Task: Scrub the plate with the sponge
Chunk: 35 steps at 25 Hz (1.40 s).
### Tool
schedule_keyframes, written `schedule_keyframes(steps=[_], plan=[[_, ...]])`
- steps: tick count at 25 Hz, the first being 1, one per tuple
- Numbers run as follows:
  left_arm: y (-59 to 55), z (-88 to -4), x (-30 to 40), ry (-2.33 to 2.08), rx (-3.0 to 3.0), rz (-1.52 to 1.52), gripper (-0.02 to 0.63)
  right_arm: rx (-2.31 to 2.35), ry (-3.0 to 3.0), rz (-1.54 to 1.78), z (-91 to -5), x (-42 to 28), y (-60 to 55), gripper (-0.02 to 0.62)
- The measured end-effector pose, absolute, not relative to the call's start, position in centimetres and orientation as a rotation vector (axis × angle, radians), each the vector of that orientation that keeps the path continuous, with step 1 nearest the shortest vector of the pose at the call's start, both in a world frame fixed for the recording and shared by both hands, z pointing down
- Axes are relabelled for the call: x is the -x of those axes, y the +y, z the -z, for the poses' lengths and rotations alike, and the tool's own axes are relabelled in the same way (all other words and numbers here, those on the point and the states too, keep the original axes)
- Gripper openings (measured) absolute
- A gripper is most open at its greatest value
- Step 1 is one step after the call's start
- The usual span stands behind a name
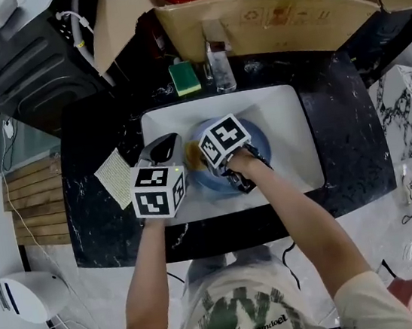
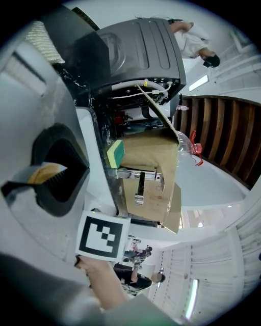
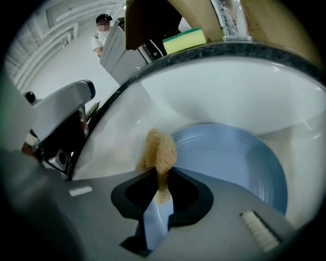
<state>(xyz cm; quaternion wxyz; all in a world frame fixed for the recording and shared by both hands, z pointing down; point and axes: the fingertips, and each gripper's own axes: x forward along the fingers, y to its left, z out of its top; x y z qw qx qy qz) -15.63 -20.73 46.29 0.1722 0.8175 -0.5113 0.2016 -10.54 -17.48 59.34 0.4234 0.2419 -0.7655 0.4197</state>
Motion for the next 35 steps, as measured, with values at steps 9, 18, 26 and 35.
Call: schedule_keyframes(steps=[9, 18, 26, 35], plan=[[-20.7, -46.6, 15.8, -1.449, -2.317, -0.583, 0.003, -0.638, -1.855, -1.016, -61.1, 10.2, -17.4, 0.060], [-20.7, -46.7, 15.7, -1.440, -2.318, -0.587, 0.003, -0.645, -1.832, -1.020, -61.4, 9.2, -17.5, 0.063], [-20.5, -46.8, 15.5, -1.437, -2.320, -0.591, 0.003, -0.660, -1.812, -1.014, -61.4, 7.9, -17.5, 0.063], [-20.5, -46.7, 15.1, -1.433, -2.325, -0.589, 0.003, -0.682, -1.787, -0.990, -61.4, 5.9, -17.7, 0.063]])
